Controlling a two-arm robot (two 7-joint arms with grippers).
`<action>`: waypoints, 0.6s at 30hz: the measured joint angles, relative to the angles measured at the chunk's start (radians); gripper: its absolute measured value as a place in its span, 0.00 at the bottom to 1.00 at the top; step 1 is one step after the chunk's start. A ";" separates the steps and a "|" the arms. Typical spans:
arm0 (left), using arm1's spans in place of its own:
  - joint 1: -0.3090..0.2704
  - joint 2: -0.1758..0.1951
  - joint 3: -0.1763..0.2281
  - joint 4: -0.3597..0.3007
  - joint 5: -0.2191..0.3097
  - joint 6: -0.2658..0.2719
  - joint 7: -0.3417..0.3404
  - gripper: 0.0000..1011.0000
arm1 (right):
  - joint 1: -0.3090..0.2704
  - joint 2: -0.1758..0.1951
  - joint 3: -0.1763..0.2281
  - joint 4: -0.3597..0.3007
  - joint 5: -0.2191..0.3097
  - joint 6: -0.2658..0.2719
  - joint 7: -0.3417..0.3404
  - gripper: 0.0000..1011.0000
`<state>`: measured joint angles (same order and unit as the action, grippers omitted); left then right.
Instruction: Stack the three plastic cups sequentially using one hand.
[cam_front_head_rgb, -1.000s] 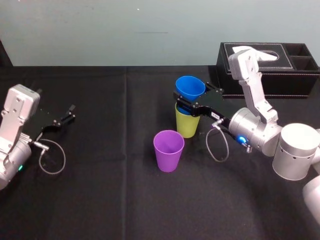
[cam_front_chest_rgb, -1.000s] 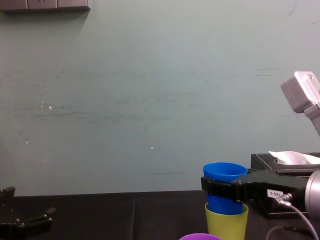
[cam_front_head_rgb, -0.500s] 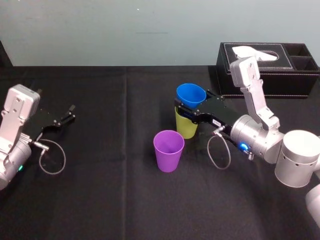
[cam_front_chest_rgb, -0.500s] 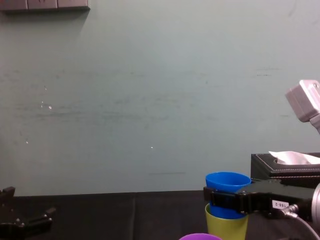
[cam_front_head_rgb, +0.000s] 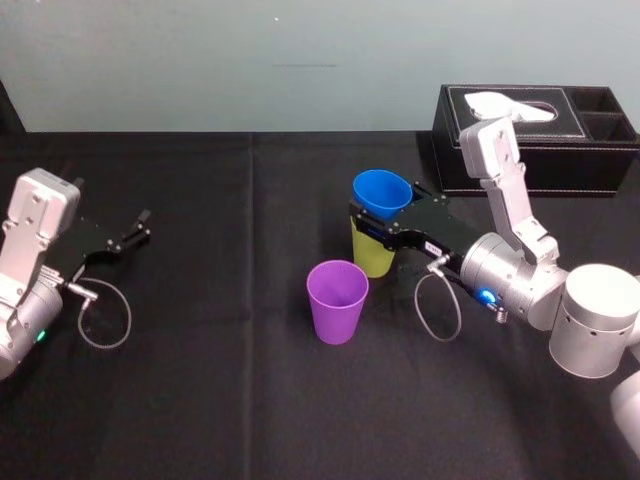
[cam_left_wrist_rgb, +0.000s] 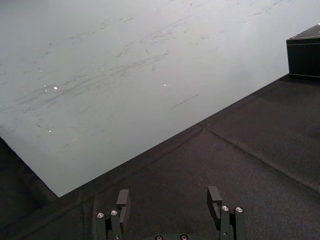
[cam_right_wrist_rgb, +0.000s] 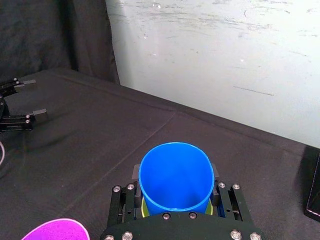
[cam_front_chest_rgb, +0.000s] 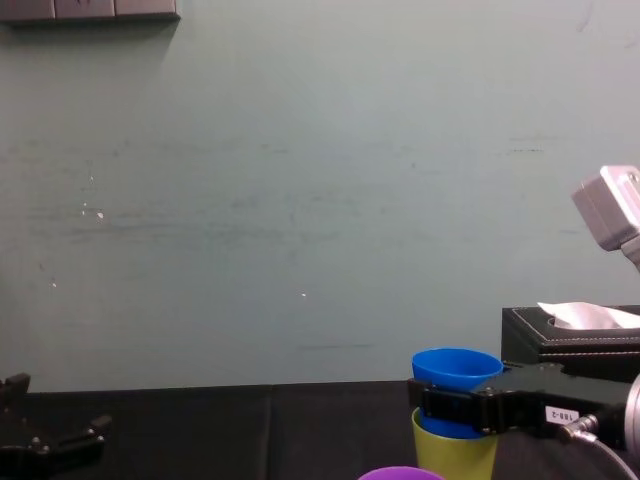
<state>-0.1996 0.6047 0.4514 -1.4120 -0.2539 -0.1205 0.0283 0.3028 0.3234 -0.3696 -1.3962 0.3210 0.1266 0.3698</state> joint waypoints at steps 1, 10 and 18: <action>0.000 0.000 0.000 0.000 0.000 0.000 0.000 1.00 | 0.000 0.000 0.000 0.000 0.000 0.000 0.000 0.72; 0.000 0.000 0.000 0.000 0.000 0.000 0.000 1.00 | 0.000 0.000 0.001 0.000 0.000 0.001 0.000 0.73; 0.000 0.000 0.000 0.000 0.000 0.000 0.000 1.00 | 0.000 0.000 0.001 -0.001 0.001 0.001 0.000 0.96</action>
<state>-0.1995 0.6047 0.4514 -1.4120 -0.2539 -0.1205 0.0283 0.3028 0.3239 -0.3686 -1.3968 0.3216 0.1279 0.3697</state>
